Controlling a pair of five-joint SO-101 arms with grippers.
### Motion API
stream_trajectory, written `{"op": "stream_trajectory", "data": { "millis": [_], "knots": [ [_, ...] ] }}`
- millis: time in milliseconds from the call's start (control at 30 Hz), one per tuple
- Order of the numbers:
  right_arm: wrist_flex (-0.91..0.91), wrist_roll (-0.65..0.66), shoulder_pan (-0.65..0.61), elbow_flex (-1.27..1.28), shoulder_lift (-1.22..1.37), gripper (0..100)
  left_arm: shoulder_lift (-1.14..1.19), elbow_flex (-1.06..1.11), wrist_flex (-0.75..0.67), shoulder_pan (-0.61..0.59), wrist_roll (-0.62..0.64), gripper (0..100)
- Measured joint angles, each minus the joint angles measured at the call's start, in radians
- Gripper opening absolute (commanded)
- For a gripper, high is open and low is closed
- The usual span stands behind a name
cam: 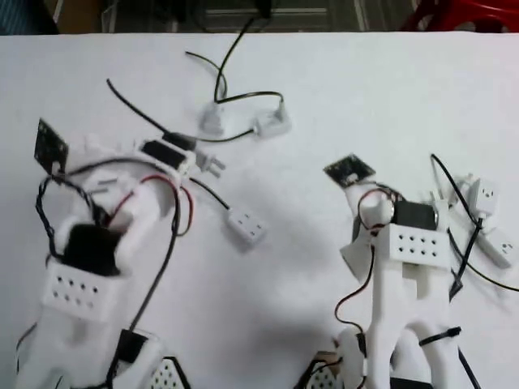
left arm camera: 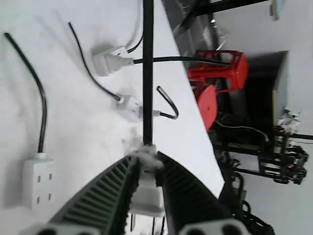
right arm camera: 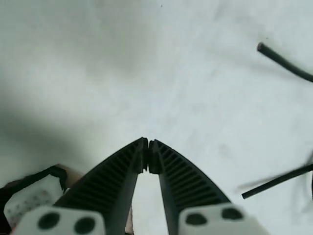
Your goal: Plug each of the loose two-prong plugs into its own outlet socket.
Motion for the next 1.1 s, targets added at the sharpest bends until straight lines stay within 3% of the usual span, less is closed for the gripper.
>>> {"op": "stream_trajectory", "data": {
  "millis": [100,333,533,667,1100],
  "knots": [
    [0.066,-0.054,-0.057,-0.101,0.0,1.9,-0.107,0.198,-0.216,0.0,0.0,3],
    [0.189,-0.198,-0.316,-0.284,0.003,1.9,-0.324,0.654,-0.783,-0.002,0.0,3],
    [0.224,-0.318,-0.499,-0.466,0.184,1.9,-0.493,0.944,-1.172,-0.002,0.0,3],
    [0.23,-0.347,-0.542,-0.608,0.364,1.9,-0.583,1.019,-1.214,0.003,0.0,3],
    [0.233,-0.445,-0.615,-1.031,0.667,1.9,-0.713,1.03,-1.097,0.078,0.0,3]
  ]
}}
